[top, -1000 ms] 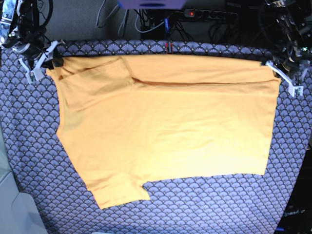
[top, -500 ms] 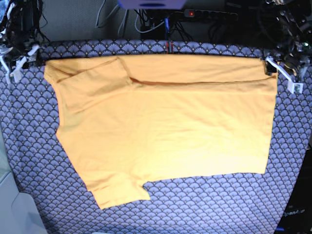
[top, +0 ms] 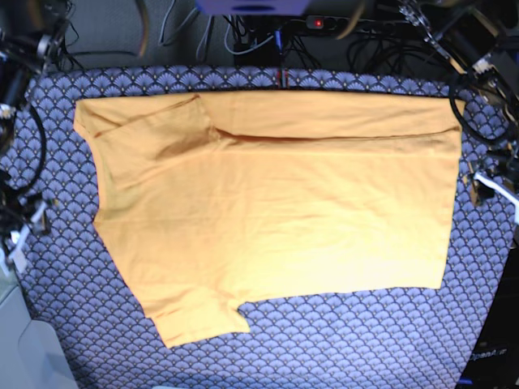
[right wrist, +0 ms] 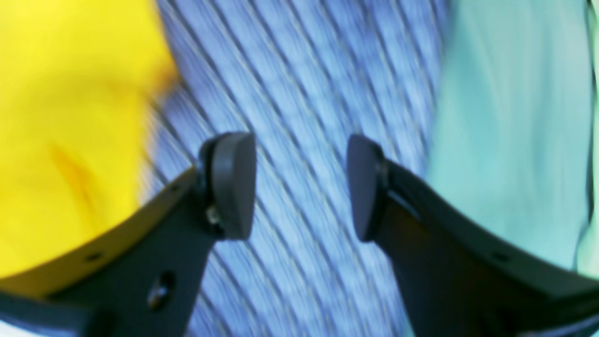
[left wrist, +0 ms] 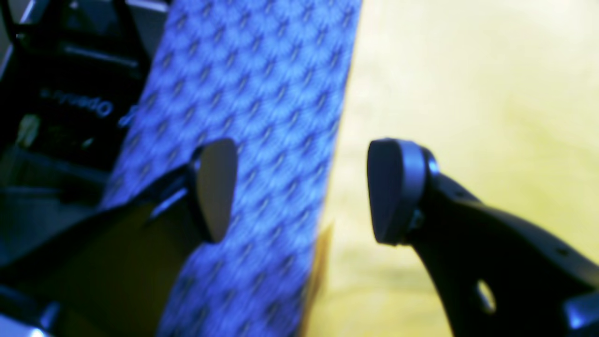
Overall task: Fold the T-shirt properly
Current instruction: 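Move both grippers to the shirt's opposite long edge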
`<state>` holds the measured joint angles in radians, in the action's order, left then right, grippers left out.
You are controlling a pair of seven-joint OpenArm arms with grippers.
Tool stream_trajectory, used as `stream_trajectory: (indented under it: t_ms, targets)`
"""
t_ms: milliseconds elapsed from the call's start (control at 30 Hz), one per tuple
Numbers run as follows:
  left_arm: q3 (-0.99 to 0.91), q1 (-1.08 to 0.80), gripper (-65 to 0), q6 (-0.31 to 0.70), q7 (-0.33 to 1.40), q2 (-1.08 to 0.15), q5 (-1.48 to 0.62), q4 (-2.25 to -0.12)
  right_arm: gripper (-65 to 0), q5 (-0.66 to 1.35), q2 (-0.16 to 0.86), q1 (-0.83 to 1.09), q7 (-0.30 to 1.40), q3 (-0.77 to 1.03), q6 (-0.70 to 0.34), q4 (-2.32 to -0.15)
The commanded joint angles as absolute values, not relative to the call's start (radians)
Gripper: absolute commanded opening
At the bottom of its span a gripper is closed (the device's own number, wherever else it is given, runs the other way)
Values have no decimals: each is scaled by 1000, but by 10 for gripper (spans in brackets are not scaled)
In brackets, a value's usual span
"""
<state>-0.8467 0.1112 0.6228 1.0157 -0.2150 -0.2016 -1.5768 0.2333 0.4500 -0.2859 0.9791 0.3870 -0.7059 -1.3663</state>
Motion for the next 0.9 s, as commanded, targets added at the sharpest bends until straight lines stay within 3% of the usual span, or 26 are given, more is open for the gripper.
stream_trajectory:
  t_ms: [0,100,267,467,600,867]
  targets:
    - [-817,162,-226,624,992,-225,-223,-1557,-327,189,458,-357,966,363,-698,-1326]
    - [-763,275,-226,624,983,-223,-165,-1458,-328,93,407,-515,875,277,-698,-1125]
    - [-676,398,-226,624,806,-194,33,-1285,-328,-76,328,-694,673,268,-698,-791]
    - [-616,504,-226,624,587,-186,206,-1006,-325,-153,302,-789,392,269,-698,-486]
    - [-616,547,-226,624,509,-196,223,-852,-324,-154,302,-799,282,265,-698,-429]
    - [-616,542,-226,624,506,-197,229,-849,-324,-154,302,-805,197,268,-698,-394]
